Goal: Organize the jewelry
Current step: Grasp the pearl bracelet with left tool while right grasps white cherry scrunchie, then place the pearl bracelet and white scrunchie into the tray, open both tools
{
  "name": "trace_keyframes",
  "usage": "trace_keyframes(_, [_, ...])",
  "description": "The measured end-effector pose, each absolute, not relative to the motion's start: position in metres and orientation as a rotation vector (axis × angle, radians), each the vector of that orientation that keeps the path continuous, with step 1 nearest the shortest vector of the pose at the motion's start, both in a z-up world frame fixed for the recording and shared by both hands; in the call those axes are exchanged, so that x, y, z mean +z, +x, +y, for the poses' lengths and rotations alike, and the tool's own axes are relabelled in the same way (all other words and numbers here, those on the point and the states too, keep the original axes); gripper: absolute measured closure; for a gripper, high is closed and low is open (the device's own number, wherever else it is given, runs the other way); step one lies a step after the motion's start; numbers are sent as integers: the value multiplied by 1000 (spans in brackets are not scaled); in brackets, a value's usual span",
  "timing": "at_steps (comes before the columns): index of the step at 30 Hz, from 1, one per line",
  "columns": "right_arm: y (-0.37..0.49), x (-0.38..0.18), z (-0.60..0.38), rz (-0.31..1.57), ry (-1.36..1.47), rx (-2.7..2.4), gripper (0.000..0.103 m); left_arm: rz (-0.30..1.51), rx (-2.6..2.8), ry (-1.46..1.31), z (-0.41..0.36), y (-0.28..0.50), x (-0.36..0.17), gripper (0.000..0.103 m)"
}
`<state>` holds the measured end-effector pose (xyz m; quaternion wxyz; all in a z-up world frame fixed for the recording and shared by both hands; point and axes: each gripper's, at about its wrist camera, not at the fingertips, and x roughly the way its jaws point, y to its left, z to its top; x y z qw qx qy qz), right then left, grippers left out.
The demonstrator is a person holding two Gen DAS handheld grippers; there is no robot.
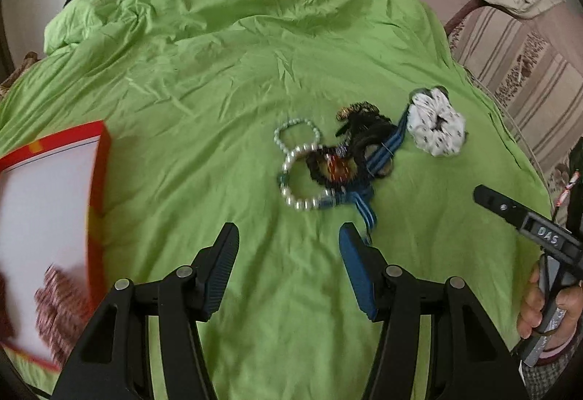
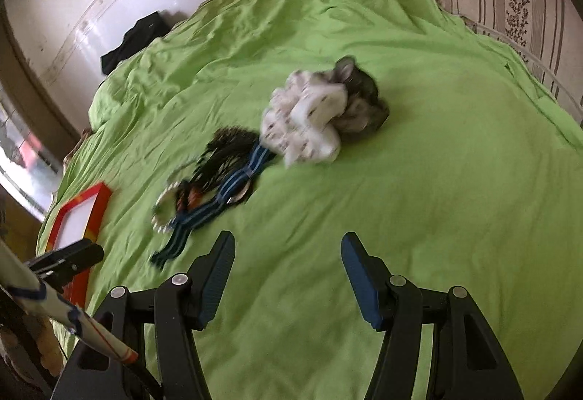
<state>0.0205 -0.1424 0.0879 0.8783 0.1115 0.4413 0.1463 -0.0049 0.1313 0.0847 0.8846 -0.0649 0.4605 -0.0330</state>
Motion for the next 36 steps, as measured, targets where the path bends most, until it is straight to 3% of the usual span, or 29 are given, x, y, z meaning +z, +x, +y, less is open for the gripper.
trace_keyframes(3, [37, 87, -146, 916, 239, 297, 38, 972, -54, -147, 138, 18, 73, 50])
trace_keyframes(6, [53, 82, -148, 920, 248, 293, 38, 1005, -76, -176, 143, 42, 59, 68])
trace_keyframes(18, [90, 76, -155, 885, 325, 306, 38, 1001, -169, -181, 135, 76, 34, 69])
trace_keyframes(20, [95, 74, -150, 890, 333, 313, 38, 1002, -157, -163, 134, 77, 32, 84])
trace_keyframes(21, [96, 73, -146, 894, 326, 312, 41, 1006, -147, -153, 133, 78, 31, 92])
trace_keyframes(23, [100, 69, -138, 906, 299, 304, 61, 1010, -146, -167, 135, 80, 29, 92])
trace_keyframes(24, [102, 67, -136, 921, 292, 306, 79, 1009, -143, -168, 135, 78, 30, 92])
trace_keyframes(25, [103, 65, -134, 936, 290, 305, 88, 1002, -137, -167, 135, 76, 33, 92])
trace_keyframes(36, [46, 116, -147, 844, 341, 358, 91, 856, -152, -148, 140, 8, 110, 92])
